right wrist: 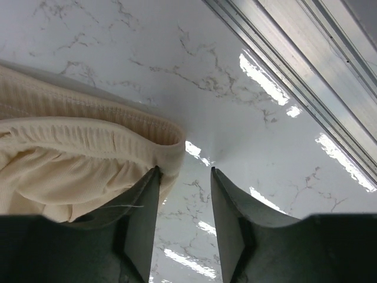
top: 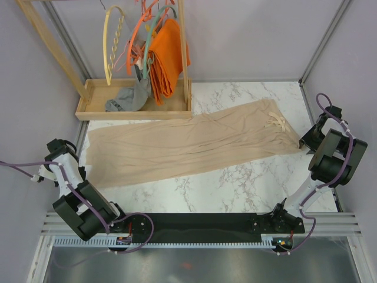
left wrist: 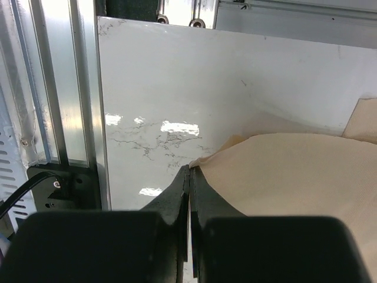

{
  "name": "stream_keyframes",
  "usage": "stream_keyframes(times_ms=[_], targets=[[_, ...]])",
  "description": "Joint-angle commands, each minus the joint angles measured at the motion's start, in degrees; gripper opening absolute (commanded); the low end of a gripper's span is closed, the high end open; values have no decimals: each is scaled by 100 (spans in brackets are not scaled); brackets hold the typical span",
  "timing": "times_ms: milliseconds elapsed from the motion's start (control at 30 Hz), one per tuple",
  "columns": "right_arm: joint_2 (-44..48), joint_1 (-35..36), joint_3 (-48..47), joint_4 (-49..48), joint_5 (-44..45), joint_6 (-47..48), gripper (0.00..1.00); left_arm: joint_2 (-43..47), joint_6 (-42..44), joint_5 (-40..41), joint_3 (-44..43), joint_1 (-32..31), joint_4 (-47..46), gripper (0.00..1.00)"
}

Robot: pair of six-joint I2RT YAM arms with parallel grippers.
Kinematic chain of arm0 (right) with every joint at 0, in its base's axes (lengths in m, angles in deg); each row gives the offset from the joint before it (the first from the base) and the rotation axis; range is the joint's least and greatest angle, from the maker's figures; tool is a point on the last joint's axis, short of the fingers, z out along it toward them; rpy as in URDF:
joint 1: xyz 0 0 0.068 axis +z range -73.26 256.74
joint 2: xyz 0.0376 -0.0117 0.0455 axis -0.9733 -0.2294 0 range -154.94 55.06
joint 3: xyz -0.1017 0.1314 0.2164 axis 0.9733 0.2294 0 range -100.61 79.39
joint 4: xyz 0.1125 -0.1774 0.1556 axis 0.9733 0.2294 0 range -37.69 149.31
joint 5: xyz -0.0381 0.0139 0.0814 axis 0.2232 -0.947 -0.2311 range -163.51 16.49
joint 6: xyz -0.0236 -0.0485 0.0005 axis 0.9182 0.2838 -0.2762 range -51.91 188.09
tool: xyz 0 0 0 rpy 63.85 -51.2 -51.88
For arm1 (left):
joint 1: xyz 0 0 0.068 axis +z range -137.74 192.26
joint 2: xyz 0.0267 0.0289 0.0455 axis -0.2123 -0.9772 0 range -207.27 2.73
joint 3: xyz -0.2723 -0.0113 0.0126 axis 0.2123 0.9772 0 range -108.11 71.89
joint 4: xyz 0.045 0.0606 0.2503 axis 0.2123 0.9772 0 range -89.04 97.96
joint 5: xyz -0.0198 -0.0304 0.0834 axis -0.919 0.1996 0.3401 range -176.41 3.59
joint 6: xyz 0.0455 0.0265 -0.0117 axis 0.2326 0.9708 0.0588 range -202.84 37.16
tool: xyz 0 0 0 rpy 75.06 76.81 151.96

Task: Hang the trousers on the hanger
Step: Flatten out the trousers at the center of the board.

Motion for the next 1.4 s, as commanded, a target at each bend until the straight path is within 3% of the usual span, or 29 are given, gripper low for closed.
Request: stream_keyframes(times_ms=[0,133,167,233,400,633,933,1133,1367], targets=[[-171,-13,-65,-306,-117,-44,46,227,-246,370,-222,16,29,2],[-198,-13,-39,-395,-320,-219,29,298,-220,380,-222,16,37,2],[-189,-13,5,-421,-329,-255,12,307,-220,353,-239,8,20,2],[-136,-13,-3,-413,-346,-282,0,298,-202,353,-353,16,28,2],[293,5,-161,-203,-14,-387,0,123,-202,362,-889,17,186,2],[268,119,-1119,914,1638,-773,0,-27,-395,1012,-1505,25,687,2],[-232,321,-2199,2047,3150,-476,0,192,-439,1196,-1041,-27,775,2],[-611,497,-1772,2277,3933,78,0,307,-835,1653,-486,-36,846,2],[-997,576,-1366,2426,4355,-61,0,61,-932,2076,-222,-36,767,2]])
